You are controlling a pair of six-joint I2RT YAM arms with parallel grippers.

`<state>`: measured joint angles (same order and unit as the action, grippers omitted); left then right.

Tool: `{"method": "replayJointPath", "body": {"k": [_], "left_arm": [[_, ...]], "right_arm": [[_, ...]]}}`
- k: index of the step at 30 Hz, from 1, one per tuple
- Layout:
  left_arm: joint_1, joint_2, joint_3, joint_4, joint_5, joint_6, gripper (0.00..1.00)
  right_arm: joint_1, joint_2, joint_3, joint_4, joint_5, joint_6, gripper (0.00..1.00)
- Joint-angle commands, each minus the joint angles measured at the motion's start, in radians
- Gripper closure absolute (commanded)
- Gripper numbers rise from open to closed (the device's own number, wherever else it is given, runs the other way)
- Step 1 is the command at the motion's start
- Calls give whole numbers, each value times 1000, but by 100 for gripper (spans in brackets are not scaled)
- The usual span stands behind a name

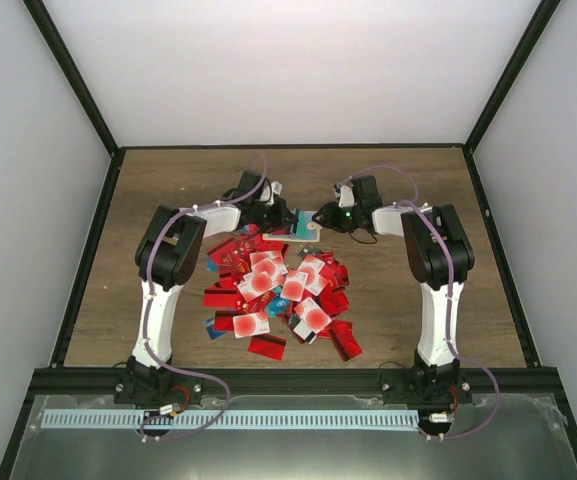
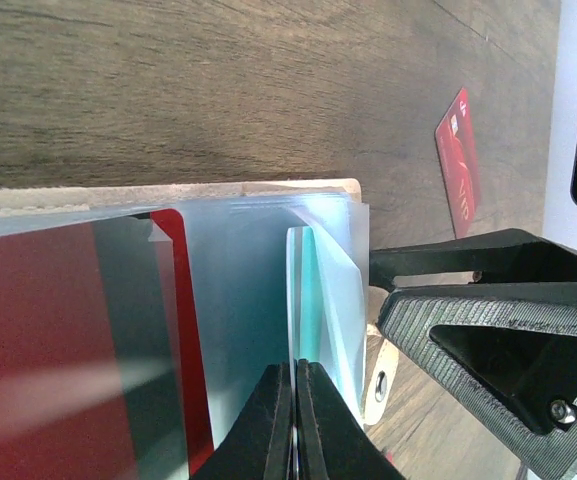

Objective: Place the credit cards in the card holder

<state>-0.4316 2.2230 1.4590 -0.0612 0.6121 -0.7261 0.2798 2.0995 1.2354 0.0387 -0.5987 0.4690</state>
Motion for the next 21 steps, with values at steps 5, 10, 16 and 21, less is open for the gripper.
{"method": "replayJointPath", "body": {"k": [5,10,16,21], "left_arm": [[-11,50,-86,92,23,-125,96],[-12,61,-100,139,40,-165,96],[-12,77,-114,191,59,-211,91],[-11,82,-111,190,43,-212,87]], "right_arm": [[11,21,-3,16,-54,5,68],[12,25,-10,23,-61,0,69],[11,25,-16,26,-63,-3,72],[10,21,-17,31,-67,-3,72]]}}
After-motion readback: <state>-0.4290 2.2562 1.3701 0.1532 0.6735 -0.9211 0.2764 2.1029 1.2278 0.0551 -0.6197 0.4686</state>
